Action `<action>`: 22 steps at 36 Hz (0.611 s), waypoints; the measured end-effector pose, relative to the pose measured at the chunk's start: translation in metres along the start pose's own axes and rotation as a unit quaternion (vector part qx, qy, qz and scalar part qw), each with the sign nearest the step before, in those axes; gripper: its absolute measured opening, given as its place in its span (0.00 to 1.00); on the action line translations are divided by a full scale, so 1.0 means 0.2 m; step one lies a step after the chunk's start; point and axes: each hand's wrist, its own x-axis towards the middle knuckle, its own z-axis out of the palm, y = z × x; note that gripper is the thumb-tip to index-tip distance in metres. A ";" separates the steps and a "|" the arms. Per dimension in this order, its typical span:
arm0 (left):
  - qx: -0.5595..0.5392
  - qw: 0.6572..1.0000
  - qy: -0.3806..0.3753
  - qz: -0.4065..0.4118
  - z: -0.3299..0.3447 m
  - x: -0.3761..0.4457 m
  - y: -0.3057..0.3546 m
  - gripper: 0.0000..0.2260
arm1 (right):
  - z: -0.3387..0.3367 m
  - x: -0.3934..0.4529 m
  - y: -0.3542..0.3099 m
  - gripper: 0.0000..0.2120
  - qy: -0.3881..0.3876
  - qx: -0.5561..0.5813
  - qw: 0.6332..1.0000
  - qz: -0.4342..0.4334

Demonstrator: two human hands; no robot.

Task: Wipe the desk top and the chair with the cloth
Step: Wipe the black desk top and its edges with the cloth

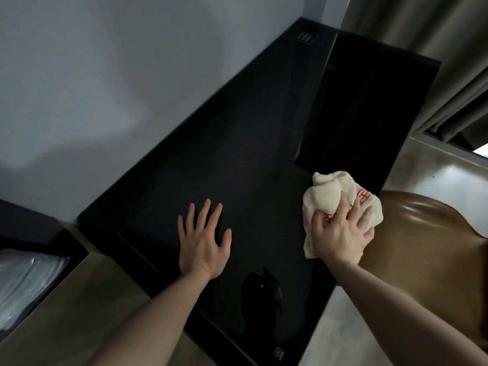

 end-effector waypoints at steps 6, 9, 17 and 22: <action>0.002 1.000 0.000 0.004 -0.01 -0.01 -0.01 0.30 | 0.05 -0.32 -0.02 0.34 0.013 0.004 1.000 -0.012; -0.009 1.000 -0.003 0.005 -0.01 -0.02 -0.01 0.28 | 0.07 -0.50 -0.04 0.35 0.015 -0.001 1.000 -0.019; -0.027 1.000 -0.006 0.007 -0.03 -0.03 0.00 0.28 | 0.11 -1.00 -0.07 0.37 -0.012 0.005 0.998 -0.060; -0.043 0.999 0.005 0.010 -0.02 -0.03 -0.01 0.28 | 0.15 -1.19 -0.09 0.39 -0.021 0.000 0.996 -0.084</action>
